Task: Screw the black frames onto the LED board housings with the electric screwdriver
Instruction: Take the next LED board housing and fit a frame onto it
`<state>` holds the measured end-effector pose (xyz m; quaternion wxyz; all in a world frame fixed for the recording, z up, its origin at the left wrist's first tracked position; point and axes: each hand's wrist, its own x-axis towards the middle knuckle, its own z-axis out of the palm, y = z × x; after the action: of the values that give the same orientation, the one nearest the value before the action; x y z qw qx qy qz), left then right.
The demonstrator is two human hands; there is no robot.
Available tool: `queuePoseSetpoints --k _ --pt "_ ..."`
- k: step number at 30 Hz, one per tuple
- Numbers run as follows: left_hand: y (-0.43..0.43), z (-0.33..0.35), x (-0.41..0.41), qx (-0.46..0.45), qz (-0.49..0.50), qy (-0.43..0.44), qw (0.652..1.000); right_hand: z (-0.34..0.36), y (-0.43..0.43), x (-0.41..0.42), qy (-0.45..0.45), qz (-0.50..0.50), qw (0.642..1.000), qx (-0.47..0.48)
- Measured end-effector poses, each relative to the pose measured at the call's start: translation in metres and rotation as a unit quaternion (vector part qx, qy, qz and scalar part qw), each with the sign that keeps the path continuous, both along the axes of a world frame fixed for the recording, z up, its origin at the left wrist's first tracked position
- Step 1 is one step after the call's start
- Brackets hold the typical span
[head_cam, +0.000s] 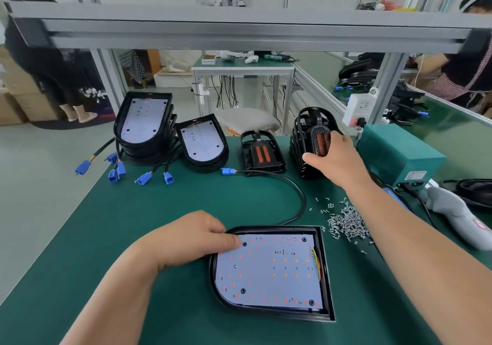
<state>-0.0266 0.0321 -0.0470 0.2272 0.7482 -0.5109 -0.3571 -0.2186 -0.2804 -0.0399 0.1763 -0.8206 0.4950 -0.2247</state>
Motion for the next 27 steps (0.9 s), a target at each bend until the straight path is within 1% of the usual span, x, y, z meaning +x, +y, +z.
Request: queuePoseSetpoints --k 6,13,16,18,21,24,27 --pt "-0.004 -0.001 -0.007 -0.003 -0.019 0.014 1.0 -0.003 0.004 0.008 -0.01 -0.012 1.0 -0.001" --pt "-0.003 -0.002 -0.009 0.001 -0.027 0.024 0.999 0.0 0.007 0.002 -0.101 0.0 0.995 -0.004" --pt "-0.004 -0.003 -0.008 0.004 -0.025 0.028 0.999 0.004 0.013 -0.007 -0.136 0.023 0.99 -0.017" --pt "-0.004 -0.004 -0.008 0.005 -0.011 0.04 0.999 0.008 0.019 -0.014 -0.148 0.061 0.987 -0.023" --pt "-0.006 -0.005 -0.007 0.004 0.021 0.058 0.998 0.014 0.035 -0.024 -0.13 0.144 0.98 -0.033" --pt "-0.008 -0.005 -0.006 -0.006 0.055 0.058 0.997 0.014 0.054 -0.03 -0.104 0.211 0.971 -0.026" --pt "-0.008 -0.005 -0.006 -0.013 0.07 0.059 0.996 0.008 0.068 -0.032 -0.057 0.224 0.973 0.014"
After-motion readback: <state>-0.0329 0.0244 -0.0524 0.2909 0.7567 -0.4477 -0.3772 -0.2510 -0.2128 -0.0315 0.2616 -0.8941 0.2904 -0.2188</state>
